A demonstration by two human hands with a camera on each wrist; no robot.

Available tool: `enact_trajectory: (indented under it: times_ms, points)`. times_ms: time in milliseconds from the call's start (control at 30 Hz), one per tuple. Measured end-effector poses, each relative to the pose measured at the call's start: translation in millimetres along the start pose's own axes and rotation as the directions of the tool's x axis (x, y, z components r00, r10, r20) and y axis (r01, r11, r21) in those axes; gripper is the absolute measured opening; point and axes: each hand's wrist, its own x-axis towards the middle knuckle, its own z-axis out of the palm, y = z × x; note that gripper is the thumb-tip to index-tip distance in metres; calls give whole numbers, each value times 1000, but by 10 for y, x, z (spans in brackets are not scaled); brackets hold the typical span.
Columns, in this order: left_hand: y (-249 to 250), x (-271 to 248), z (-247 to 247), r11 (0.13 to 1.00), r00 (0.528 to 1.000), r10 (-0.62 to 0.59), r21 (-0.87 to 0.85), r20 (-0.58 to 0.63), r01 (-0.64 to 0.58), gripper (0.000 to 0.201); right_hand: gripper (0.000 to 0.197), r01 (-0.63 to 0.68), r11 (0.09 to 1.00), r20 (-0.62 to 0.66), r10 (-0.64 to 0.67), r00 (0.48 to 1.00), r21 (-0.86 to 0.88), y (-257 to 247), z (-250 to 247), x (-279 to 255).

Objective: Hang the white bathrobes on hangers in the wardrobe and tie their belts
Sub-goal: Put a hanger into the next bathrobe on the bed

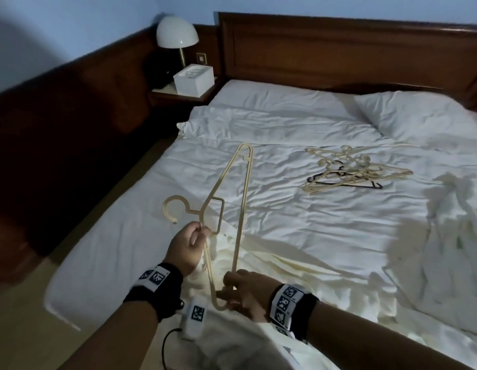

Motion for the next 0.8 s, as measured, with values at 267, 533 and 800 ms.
enact_trajectory:
  times_ms: [267, 533, 800]
  points:
    - [109, -796, -218, 959, 992, 128, 254, 14, -127, 44, 64, -70, 997, -647, 69, 760, 24, -52, -433, -321]
    - [364, -1542, -98, 981, 997, 49, 182, 67, -60, 6, 26, 60, 978, -597, -170, 784, -200, -128, -734, -259]
    - [401, -2033, -163, 890, 901, -372, -362, -223, 277, 35, 36, 128, 992, -368, -125, 921, -16, -118, -581, -493]
